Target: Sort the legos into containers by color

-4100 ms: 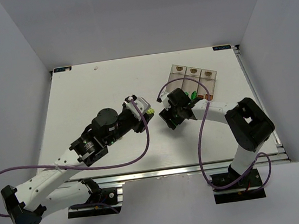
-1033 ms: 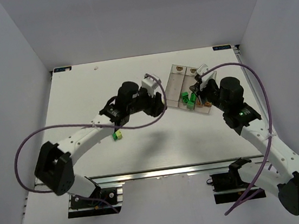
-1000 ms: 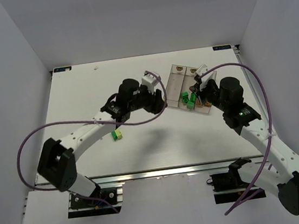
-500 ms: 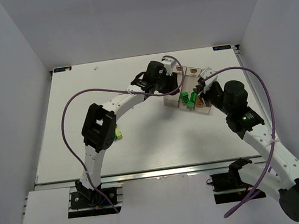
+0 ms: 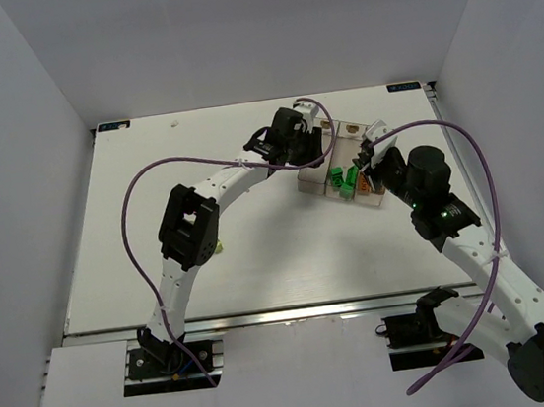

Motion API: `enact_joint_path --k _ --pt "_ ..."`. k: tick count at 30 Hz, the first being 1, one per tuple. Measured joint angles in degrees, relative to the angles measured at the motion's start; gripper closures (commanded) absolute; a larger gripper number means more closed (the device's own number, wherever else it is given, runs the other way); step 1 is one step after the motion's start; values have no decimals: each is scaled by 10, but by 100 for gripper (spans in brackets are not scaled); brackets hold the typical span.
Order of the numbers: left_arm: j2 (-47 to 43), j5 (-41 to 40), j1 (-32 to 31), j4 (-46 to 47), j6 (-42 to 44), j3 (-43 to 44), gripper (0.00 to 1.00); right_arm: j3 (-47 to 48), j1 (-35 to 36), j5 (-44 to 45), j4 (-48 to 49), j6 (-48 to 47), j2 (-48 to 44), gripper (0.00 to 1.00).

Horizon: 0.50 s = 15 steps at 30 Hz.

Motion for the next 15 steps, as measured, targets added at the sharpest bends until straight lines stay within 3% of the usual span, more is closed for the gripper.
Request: enact_joint_path --k 15 --pt "0 -2 0 -1 -3 0 31 0 0 2 3 -4 7 71"
